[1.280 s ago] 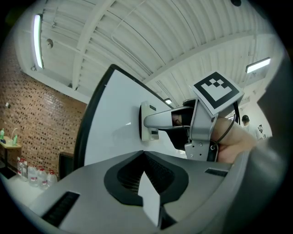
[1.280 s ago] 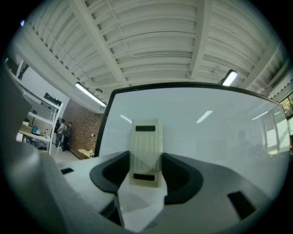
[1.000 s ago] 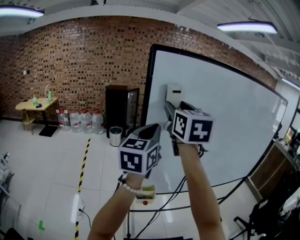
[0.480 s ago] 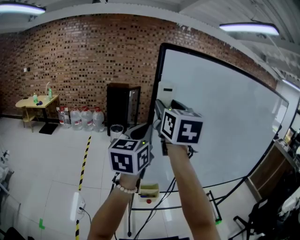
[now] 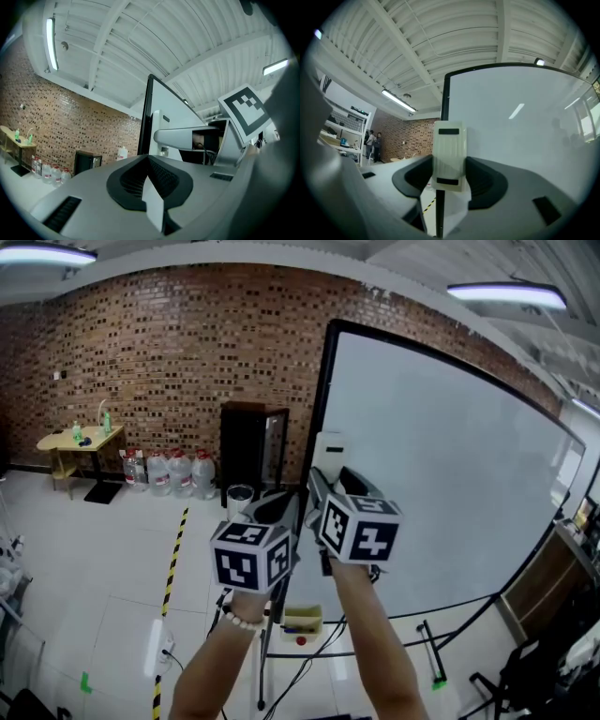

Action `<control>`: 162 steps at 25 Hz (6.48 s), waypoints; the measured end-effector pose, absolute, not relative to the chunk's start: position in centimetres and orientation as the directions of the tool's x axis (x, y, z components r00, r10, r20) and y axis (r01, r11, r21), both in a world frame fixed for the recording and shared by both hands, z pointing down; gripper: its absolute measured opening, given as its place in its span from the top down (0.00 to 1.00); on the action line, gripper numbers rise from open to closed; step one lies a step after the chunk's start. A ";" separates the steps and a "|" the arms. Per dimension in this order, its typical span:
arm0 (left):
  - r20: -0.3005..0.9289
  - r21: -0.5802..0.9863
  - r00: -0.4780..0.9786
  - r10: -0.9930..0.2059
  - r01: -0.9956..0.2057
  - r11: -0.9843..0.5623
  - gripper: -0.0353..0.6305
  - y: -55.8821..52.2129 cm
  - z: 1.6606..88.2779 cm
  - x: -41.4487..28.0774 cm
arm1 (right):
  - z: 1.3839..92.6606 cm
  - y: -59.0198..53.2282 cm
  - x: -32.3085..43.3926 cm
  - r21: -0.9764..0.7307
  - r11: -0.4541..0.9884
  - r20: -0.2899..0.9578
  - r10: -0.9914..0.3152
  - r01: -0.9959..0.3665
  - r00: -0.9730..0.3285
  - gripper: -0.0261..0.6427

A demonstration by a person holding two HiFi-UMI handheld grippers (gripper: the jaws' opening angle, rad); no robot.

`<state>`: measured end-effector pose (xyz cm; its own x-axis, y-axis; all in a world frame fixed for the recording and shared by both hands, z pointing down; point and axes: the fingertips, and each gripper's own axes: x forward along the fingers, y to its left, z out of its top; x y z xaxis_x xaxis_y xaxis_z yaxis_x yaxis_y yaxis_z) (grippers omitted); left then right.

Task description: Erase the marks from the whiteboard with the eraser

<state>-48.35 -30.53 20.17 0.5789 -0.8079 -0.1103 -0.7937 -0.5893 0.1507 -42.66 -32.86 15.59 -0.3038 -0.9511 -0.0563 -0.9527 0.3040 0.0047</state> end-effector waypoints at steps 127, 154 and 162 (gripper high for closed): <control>-0.076 0.035 0.737 -0.671 -0.671 -0.741 0.97 -26.4 21.7 50.8 | 19.5 -32.4 67.7 -0.032 0.143 0.035 -0.989 -0.989 -0.144 0.60; -0.019 0.048 0.748 -0.663 -0.662 -0.748 0.97 -28.3 25.5 55.4 | 27.4 -32.7 76.4 -0.057 0.162 0.030 -0.986 -0.985 -0.164 0.59; -0.010 0.055 0.750 -0.661 -0.660 -0.750 0.97 -28.8 26.3 55.4 | 28.6 -32.8 76.3 -0.052 0.147 0.024 -0.989 -0.988 -0.149 0.59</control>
